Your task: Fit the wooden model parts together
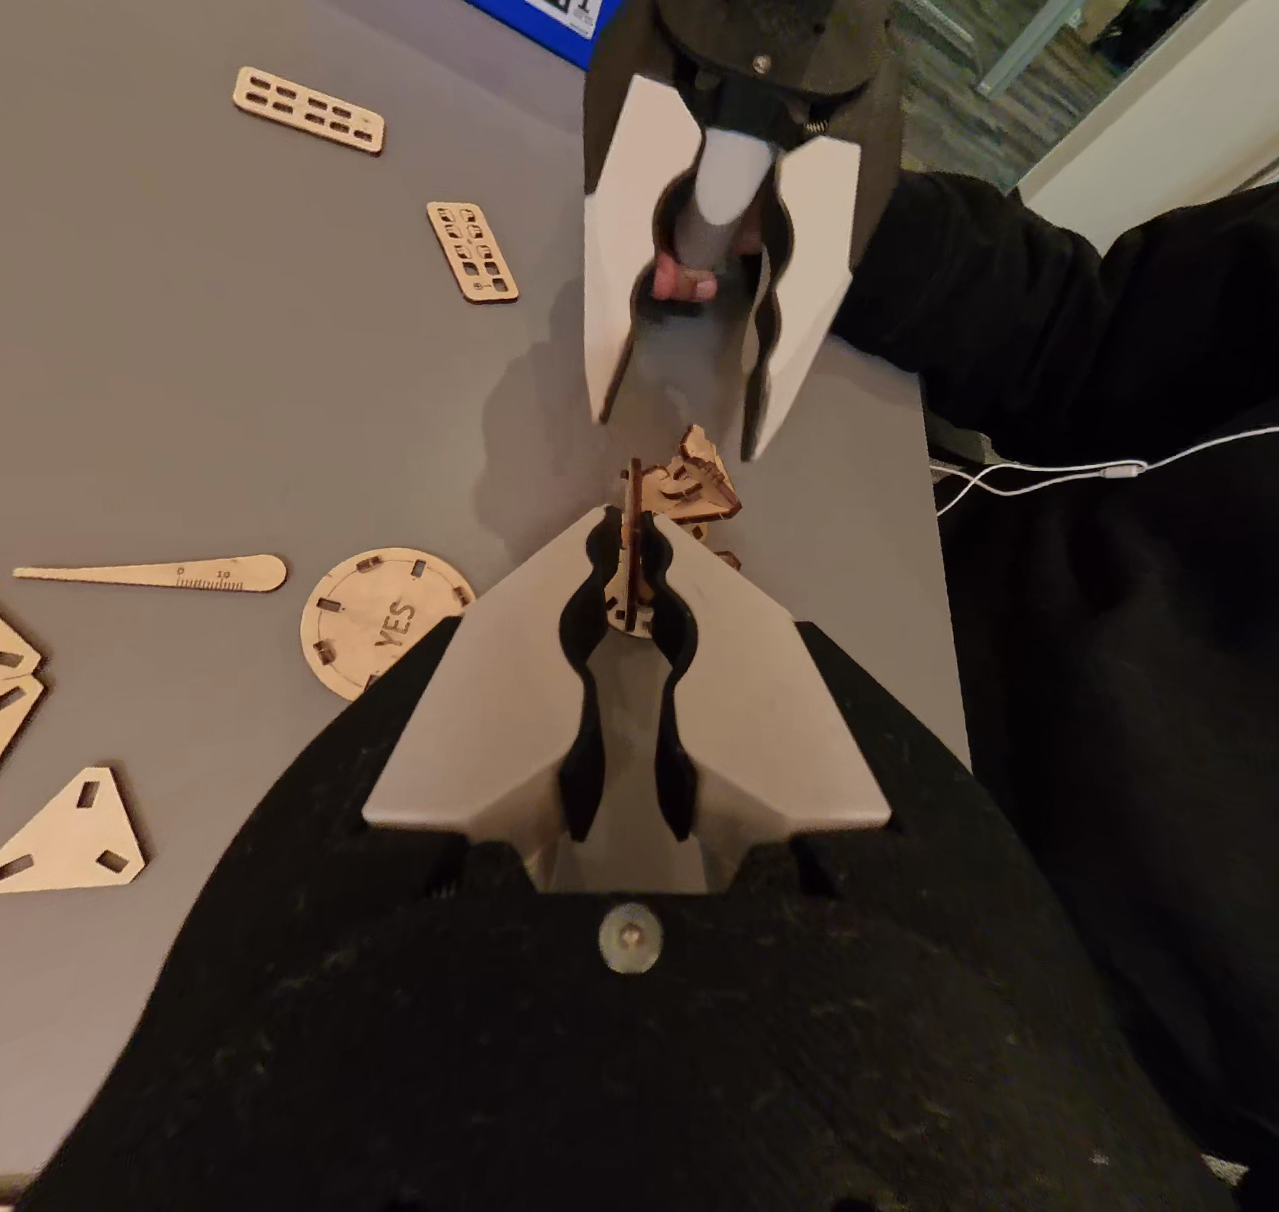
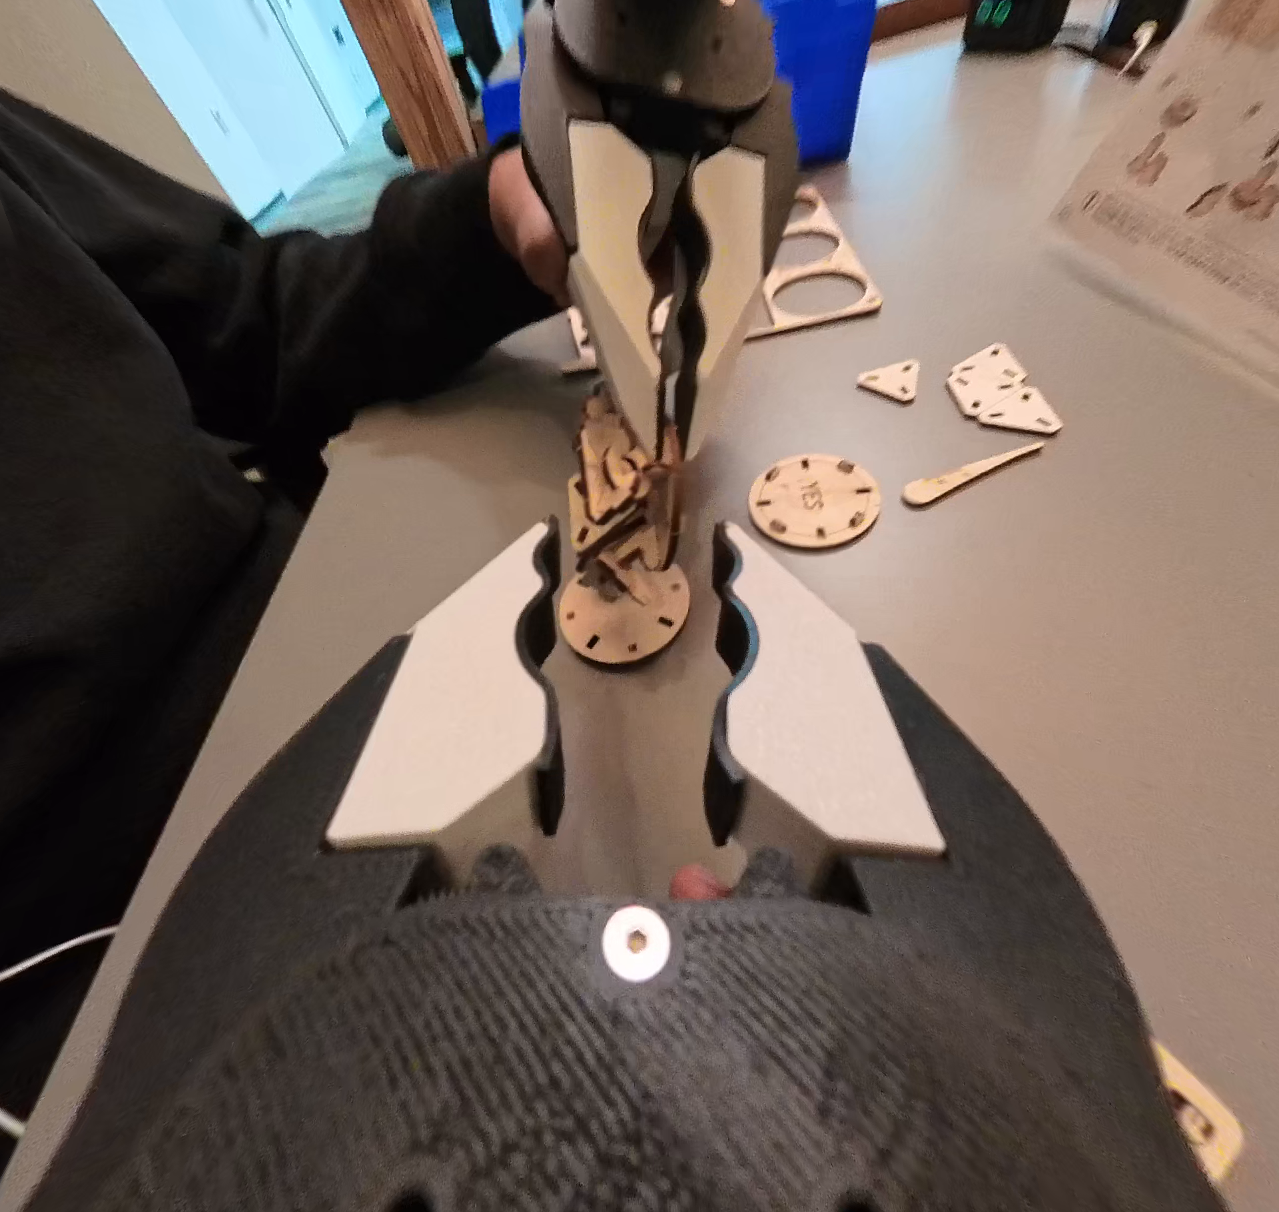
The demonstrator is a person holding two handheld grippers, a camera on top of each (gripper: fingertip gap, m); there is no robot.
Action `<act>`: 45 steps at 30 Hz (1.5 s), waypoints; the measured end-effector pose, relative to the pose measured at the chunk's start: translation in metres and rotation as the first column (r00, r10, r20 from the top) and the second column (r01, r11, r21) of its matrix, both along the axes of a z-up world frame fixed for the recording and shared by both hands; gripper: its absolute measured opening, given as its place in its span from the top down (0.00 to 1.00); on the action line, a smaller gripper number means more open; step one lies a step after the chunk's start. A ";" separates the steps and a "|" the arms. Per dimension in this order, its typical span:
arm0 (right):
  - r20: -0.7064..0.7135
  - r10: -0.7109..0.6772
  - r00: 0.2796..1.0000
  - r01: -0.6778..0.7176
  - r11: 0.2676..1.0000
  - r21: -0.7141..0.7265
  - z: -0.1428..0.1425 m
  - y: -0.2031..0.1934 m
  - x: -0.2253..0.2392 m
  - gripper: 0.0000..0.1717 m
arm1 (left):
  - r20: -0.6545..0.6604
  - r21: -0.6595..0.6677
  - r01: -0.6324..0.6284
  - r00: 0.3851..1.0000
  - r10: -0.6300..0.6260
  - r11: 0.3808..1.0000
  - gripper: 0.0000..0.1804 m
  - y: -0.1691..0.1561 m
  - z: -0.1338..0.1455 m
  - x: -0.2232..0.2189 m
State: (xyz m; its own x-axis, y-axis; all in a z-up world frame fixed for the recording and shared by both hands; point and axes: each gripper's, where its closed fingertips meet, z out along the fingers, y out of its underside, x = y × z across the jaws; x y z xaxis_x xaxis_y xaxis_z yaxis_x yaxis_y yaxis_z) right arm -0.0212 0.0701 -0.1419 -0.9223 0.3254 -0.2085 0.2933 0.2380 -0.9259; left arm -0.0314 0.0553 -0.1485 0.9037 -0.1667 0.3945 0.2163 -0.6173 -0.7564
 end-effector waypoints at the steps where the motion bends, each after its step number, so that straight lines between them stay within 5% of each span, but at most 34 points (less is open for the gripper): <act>1: -0.009 -0.016 1.000 0.015 0.999 -0.029 0.006 0.003 -0.003 0.78 | -0.002 0.009 0.004 1.000 -0.003 1.000 0.99 0.000 0.002 0.001; 8: -0.075 -0.051 0.996 0.051 0.999 0.000 0.005 0.010 -0.008 0.94 | 0.021 0.024 0.018 1.000 -0.019 1.000 0.99 -0.001 0.005 0.004; 19: -0.035 0.034 0.999 -0.032 0.998 0.048 -0.008 -0.007 0.003 0.98 | 0.080 0.061 0.047 0.995 -0.052 0.997 0.98 0.003 0.012 0.012; 32: -0.003 -0.102 0.995 0.103 0.994 0.036 -0.008 0.011 -0.015 0.99 | 0.182 0.167 0.007 0.983 -0.038 0.986 0.88 -0.002 0.017 -0.005; 34: -0.006 -0.109 0.994 0.109 0.993 0.041 -0.008 0.009 -0.016 0.99 | 0.193 0.167 0.010 0.980 -0.043 0.986 0.89 -0.002 0.015 -0.005; 36: -0.007 -0.108 0.994 0.108 0.993 0.044 -0.009 0.006 -0.016 0.99 | 0.173 0.155 0.000 0.985 -0.028 0.988 0.99 -0.001 0.013 -0.007; 45: 0.039 -0.117 0.992 0.110 0.983 0.144 -0.026 0.003 -0.017 0.99 | 0.134 0.113 -0.013 0.991 -0.002 0.994 1.00 0.001 0.008 -0.006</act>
